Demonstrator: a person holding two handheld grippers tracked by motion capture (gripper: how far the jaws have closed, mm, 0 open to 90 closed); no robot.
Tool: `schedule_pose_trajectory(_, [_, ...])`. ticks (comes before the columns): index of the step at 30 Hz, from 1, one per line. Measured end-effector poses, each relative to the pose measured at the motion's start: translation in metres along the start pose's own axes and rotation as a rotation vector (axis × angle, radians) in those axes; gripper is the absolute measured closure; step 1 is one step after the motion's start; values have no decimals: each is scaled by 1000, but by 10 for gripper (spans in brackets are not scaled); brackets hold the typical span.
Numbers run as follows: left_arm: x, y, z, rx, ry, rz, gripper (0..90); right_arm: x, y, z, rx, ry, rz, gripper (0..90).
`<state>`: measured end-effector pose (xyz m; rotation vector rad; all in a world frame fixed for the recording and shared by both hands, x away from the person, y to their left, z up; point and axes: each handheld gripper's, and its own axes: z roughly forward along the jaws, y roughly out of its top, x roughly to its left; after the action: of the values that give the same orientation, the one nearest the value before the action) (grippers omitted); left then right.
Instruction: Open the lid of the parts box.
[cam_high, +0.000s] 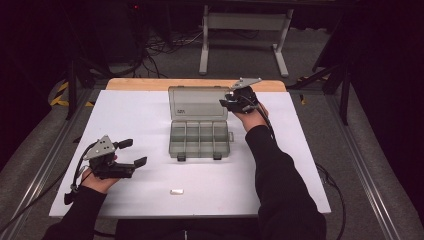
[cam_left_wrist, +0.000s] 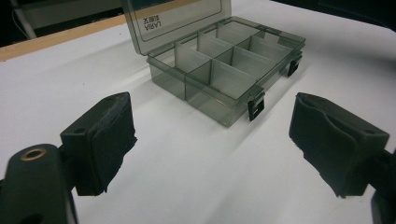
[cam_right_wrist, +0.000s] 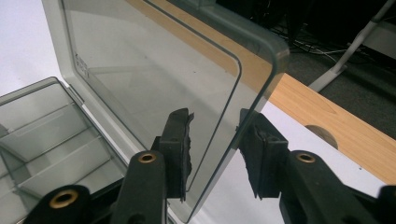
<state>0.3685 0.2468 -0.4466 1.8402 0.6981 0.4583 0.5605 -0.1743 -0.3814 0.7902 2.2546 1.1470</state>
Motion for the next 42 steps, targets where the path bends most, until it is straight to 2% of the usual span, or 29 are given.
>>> schedule_pose_trajectory(6, [0, 0, 0, 2, -2, 7, 150, 0, -3, 8, 4, -2, 8, 541])
schedule_pose_trajectory(10, [0, 1, 0, -2, 2, 6, 151, 0, -5, 13, -1, 3, 32, 492])
schedule_pose_trajectory(12, [-2, 1, 0, -2, 1, 13, 151, 1, -8, 19, 12, 7, 40, 449])
schedule_pose_trajectory(16, [-2, 1, 0, 1, 1, 20, 151, 1, -10, 24, 20, 12, 48, 421])
schedule_pose_trajectory(20, [-2, 1, 0, -3, 2, 13, 151, 2, -13, 31, 36, 15, 50, 368])
schedule_pose_trajectory(42, [-1, 1, 1, 1, 0, 15, 151, -5, -29, 43, 133, 51, 136, 329])
